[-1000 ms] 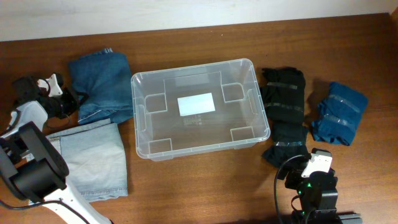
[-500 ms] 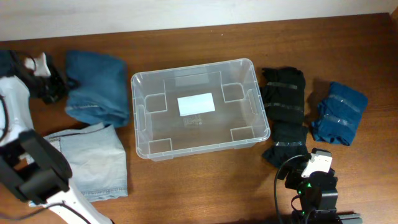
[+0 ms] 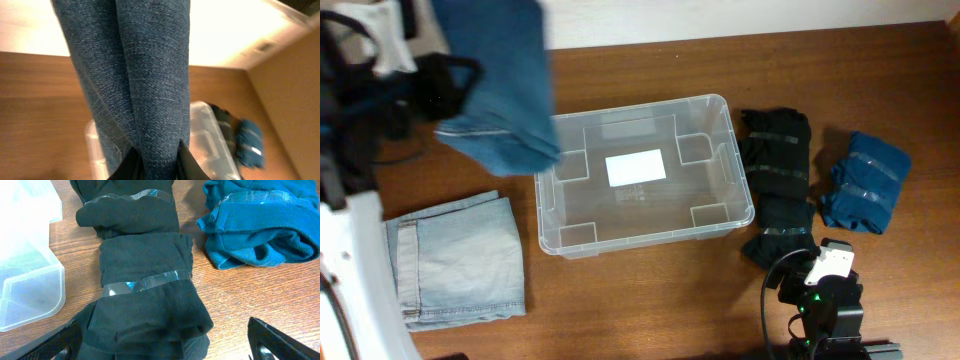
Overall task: Pack container
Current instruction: 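Lift the dark-blue denim with the left gripper and carry it into the container, then release the dark-blue denim in the container and withdraw the left gripper left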
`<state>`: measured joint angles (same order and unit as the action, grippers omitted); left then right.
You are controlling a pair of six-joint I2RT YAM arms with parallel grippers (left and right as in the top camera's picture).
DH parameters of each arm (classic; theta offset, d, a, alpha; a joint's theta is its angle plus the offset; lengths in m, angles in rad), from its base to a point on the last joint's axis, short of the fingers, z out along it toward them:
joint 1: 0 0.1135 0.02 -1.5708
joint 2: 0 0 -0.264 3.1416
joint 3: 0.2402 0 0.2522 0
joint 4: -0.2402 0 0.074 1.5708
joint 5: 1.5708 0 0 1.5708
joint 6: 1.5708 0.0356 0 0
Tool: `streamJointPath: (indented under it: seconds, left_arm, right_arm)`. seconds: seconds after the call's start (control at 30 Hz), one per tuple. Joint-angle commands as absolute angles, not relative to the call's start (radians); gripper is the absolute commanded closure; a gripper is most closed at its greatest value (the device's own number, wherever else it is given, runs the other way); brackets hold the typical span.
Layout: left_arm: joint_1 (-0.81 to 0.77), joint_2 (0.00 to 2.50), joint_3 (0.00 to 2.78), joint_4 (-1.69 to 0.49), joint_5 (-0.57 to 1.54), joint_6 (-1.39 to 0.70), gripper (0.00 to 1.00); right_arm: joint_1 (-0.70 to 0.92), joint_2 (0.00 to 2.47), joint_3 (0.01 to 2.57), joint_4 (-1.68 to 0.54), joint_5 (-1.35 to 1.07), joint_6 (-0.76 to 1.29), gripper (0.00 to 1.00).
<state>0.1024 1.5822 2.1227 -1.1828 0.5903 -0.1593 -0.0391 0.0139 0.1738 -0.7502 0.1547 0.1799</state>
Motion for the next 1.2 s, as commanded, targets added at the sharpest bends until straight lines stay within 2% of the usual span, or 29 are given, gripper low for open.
streamJointPath:
  seconds: [0.0,0.17,0.27,0.4,0.6,0.87,1.17]
  left_arm:
    - [-0.070,1.575,2.137,-1.185,0.470,-0.235,1.00]
    - [-0.281,1.616,2.110,-1.186,0.346,-0.238,1.00]
    - [-0.397,1.657,2.062,-1.177,0.236,-0.320,1.00]
    - [-0.506,1.728,1.980,-1.080,0.197,-0.461,1.00]
    - [-0.587,1.784,1.895,-0.918,0.082,-0.649,1.00]
    - [-0.665,1.866,1.872,-0.897,0.066,-0.955,1.00]
    - [-0.745,1.906,1.849,-0.899,-0.011,-1.035,1.00]
  right_arm:
    - [-0.033,0.006,0.166,-0.748,0.157,0.173,0.02]
    - [-0.033,0.006,0.166,-0.748,0.157,0.173,0.02]
    - [-0.033,0.006,0.166,-0.748,0.157,0.173,0.02]
    - [-0.033,0.006,0.166,-0.748,0.157,0.173,0.02]
    - [-0.033,0.006,0.166,-0.748,0.157,0.173,0.02]
    - [-0.033,0.006,0.166,-0.748,0.157,0.173,0.02]
    - [-0.033,0.006,0.166,-0.748,0.157,0.173,0.02]
